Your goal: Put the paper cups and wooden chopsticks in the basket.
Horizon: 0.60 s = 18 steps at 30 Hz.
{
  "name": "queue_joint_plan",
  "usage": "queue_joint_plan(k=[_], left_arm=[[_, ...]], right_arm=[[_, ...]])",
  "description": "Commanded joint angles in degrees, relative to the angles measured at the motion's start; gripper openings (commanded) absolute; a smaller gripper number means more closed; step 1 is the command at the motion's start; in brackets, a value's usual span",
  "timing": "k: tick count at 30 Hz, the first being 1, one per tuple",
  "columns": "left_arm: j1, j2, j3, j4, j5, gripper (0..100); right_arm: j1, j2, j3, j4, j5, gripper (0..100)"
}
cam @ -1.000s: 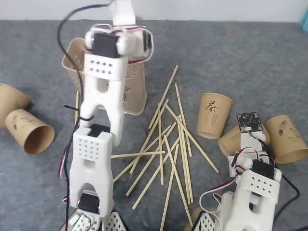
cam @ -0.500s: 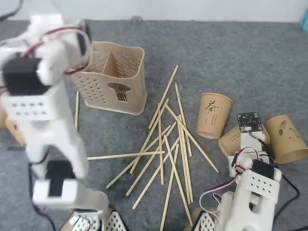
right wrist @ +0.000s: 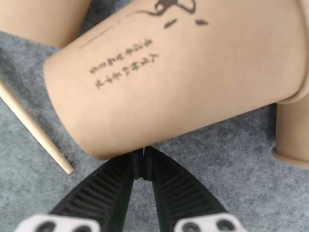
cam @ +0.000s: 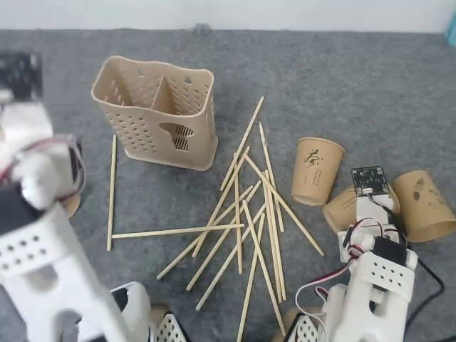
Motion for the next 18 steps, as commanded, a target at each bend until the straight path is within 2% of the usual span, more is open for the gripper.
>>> queue_joint_plan(k=[1, 8, 13, 18], left_arm=[[-5.54, -11.43, 18.33, -9.14, -12.57, 12], [-11.25, -25.67, 42.07, -22.07, -28.84, 12], [-16.53, -34.20, 55.34, -32.53, -33.32, 12], [-19.96, -37.63, 63.08, -39.56, -36.84, 12]], right_arm=[[-0.31, -1.71, -0.26, -0.48, 0.70, 1.6], [-0.40, -1.71, -0.26, -0.48, 0.70, 1.7], [-0.40, -1.63, -0.26, -0.40, 0.70, 1.7], [-0.31, -1.63, -0.18, -0.40, 0.70, 1.7]])
